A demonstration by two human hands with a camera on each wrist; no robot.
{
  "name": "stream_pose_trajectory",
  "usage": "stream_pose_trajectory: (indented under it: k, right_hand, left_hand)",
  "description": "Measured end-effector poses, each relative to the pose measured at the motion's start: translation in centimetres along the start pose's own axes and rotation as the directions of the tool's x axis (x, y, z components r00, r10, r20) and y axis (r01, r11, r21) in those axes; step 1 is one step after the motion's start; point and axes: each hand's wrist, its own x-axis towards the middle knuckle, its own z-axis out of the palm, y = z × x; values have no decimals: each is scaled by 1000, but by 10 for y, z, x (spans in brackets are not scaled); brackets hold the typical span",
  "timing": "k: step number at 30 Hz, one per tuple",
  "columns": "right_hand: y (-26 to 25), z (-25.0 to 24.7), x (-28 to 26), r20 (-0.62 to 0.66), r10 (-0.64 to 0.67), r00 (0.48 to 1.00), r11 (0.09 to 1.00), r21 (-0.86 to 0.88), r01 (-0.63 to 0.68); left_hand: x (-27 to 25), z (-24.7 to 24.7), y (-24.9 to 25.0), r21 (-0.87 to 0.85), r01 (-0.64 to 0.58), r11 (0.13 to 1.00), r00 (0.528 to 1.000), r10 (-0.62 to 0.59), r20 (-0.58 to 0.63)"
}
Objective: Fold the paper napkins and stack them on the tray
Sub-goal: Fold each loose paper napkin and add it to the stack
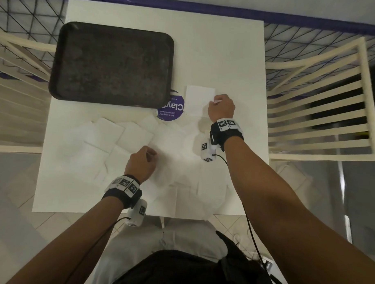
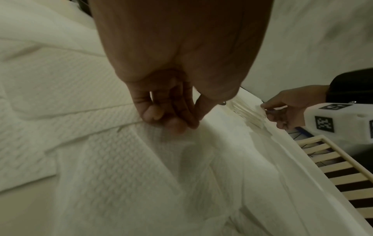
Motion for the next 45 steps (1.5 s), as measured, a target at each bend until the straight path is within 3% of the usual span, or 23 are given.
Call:
stream_pose_trajectory:
  k: [4,11,22,29,35,39,45]
  right_hand:
    - [10,-2,-12,-32,30,999,998,48,-28]
    - [40,10,-61,-124,-24,992,991,125,40]
    - [61,45,-133,113,-111,987,984,152,94]
    - [54,56,-159,275,-178,945,981,124,148]
    - [41,47,-169,398,-161,903,976,203,85]
    - [30,46,-174,378,-230,897,949,293,120]
    - [19,42,-177,313,-298,902,914,366,175]
  left_hand:
    - [1,-2,9,66,14,998,992,-6,-129]
    - [6,-7,14,99,39,994,985,-22,-170]
    - [7,-6,13,64,-43,997,962,58,-266]
    - [-1,-15,15,-78,-143,987,961,119,-251]
    - [-11,-29,20,-203,-120,972,967,68,-246]
    - [-8,-38,16,-333,-92,938,975,16,-224]
    - [-9,-52,17,-631,-17,775,997,-36,-71]
